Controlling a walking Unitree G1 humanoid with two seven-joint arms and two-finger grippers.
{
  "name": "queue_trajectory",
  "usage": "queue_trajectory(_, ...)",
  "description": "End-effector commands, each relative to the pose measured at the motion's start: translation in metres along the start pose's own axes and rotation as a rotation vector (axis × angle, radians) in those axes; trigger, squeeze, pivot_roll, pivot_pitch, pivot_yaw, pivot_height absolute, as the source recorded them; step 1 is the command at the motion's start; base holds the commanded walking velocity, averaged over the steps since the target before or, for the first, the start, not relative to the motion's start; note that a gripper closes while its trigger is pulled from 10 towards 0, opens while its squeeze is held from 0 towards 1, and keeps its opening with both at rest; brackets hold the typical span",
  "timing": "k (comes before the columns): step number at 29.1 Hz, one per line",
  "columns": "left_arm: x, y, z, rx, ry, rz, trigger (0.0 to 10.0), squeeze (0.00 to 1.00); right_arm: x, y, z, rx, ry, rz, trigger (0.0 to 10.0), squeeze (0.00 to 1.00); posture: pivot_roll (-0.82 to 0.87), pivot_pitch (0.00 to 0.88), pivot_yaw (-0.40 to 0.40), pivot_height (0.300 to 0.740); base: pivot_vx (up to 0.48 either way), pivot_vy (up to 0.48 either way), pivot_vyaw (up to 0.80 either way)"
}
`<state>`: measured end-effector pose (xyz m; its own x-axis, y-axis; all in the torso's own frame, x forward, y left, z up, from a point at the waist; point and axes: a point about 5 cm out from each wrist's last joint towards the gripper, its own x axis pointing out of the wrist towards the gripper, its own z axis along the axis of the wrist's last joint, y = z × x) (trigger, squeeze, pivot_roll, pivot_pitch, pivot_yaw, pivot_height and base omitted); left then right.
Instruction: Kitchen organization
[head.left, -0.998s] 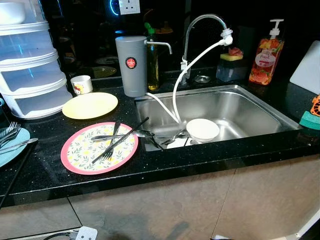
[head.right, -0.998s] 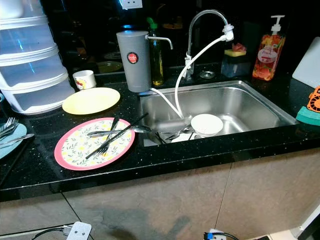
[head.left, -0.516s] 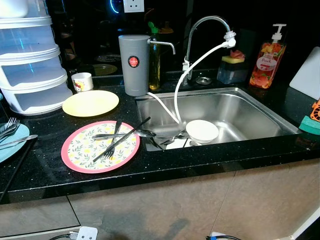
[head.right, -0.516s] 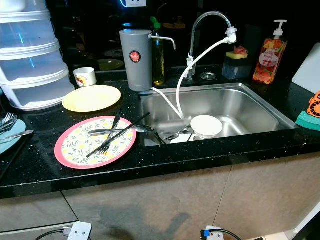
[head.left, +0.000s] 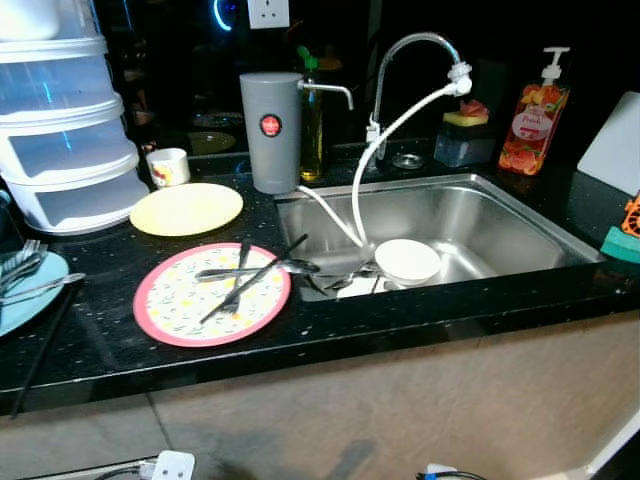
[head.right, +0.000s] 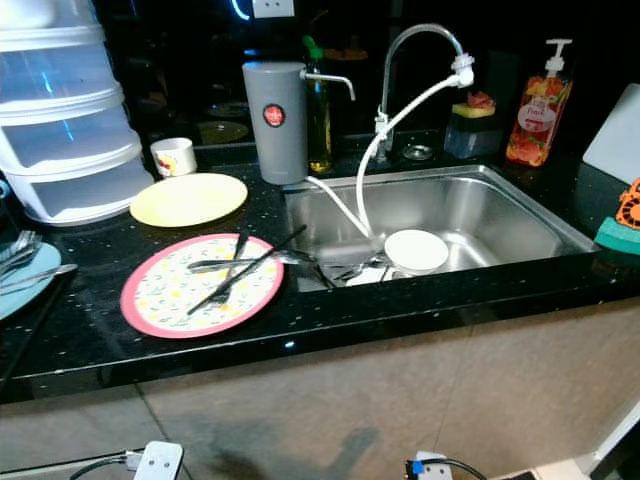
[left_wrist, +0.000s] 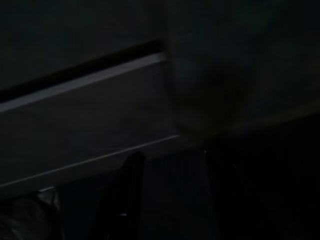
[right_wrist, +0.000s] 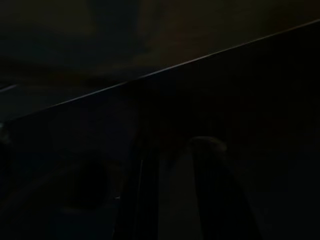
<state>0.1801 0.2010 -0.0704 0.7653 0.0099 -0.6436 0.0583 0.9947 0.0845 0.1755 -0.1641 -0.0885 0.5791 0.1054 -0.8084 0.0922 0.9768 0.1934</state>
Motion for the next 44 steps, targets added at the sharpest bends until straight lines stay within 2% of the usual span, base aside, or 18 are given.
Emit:
queue_trajectory(1,0.0002,0.0,0.0014,0.005,-0.007,-0.003,10.0,0.0,-0.0002,-0.0017,0.0013,-0.011,-0.004,0.0,10.0,0.0,0.08,0.0,0.017,0.74,0.0,0.0,0.0)
queue_trajectory(16,0.002,-0.005,0.0032,-0.002,-0.009,-0.001,10.0,0.0,-0.0009,-0.0056,0.0022,-0.015,-0.007,-0.008,10.0,0.0,0.08,0.0,0.012,0.74,0.0,0.0,0.0)
queue_trajectory(22,0.001,-0.0024,0.0009,-0.006,-0.002,0.003,10.0,0.0,-0.0004,-0.0037,0.0039,-0.073,-0.002,0.012,10.0,0.0,0.08,0.0,0.008,0.74,0.0,0.0,0.0)
queue_trajectory(24,0.0001,-0.0009,-0.0008,-0.009,0.002,0.005,10.0,0.0,-0.0003,-0.0031,0.0033,-0.065,0.004,0.016,10.0,0.0,0.08,0.0,0.008,0.74,0.0,0.0,0.0)
queue_trajectory(39,-0.001,-0.0053,-0.0049,-0.043,0.013,0.019,10.0,0.0,-0.0001,-0.0036,0.006,-0.068,-0.01,0.005,10.0,0.0,0.08,0.01,0.005,0.74,0.0,0.0,0.78)
queue_trajectory(44,-0.0005,-0.0052,-0.0039,-0.041,0.011,0.022,10.0,0.0,-0.0003,-0.0078,0.0059,-0.041,0.003,-0.028,10.0,0.0,0.08,0.014,0.0,0.74,0.0,0.0,0.0)
